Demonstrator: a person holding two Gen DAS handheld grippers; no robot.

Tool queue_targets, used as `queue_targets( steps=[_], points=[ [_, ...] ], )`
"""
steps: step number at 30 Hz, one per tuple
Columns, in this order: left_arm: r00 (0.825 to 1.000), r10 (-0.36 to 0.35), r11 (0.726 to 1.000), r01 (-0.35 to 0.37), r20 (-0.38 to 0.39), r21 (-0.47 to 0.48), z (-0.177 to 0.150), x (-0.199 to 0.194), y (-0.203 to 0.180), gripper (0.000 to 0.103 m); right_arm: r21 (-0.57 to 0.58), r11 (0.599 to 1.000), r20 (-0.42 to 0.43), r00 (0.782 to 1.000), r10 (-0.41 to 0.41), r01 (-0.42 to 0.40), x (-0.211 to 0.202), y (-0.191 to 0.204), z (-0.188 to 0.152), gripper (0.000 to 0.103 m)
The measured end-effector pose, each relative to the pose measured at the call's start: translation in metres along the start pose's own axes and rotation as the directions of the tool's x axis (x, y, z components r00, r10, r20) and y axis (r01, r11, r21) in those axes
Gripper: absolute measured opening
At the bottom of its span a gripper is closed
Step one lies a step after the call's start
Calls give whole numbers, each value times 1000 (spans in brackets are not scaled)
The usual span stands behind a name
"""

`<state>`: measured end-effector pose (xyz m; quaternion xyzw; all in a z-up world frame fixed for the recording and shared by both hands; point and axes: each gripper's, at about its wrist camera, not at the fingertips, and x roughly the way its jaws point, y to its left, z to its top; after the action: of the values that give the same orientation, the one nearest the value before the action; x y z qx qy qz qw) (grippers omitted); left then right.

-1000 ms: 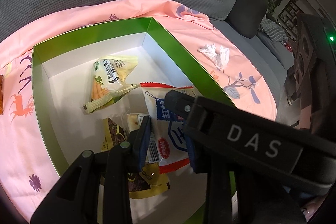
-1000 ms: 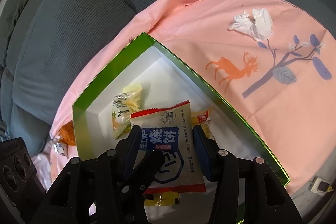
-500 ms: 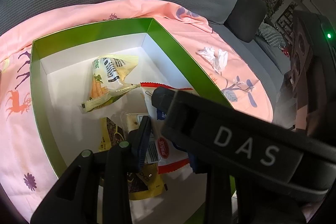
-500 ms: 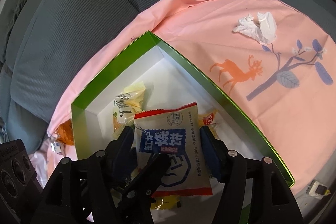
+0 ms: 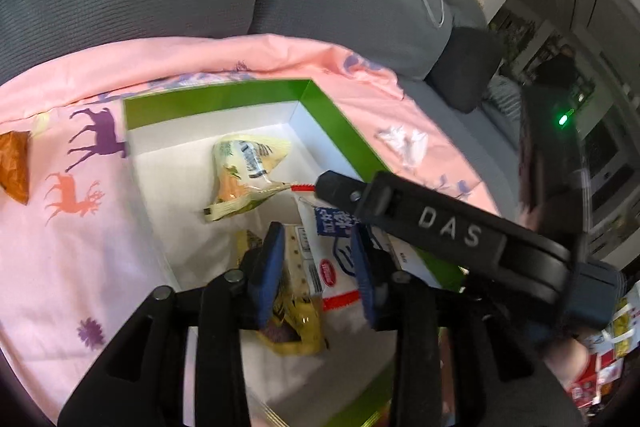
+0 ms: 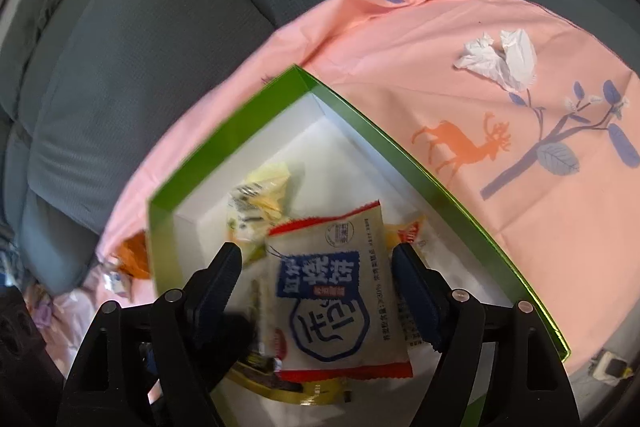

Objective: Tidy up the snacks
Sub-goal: 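Move the right gripper back over the snack pile, then grasp the orange triangular snack bag with the right gripper and lift it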

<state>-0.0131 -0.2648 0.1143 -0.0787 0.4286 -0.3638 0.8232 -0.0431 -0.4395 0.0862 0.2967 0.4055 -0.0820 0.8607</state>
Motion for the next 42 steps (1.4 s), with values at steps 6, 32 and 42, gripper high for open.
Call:
queue_targets(
  steps=[6,32,42],
  points=[
    [995,60,998,-57,86,-27,-5,-59,24,55,-66,996,102,993,63,-57,-20,21,-4,82],
    [871,487,797,-418,57,-436,-86,-179,259,85,-446,890,113,981,159,-93,25,188,-92,92],
    [838,545,735,-474,7,-484,-95,-196,285,85,-408,901,-72,989,126,-145,74,211,-117,92]
  ],
)
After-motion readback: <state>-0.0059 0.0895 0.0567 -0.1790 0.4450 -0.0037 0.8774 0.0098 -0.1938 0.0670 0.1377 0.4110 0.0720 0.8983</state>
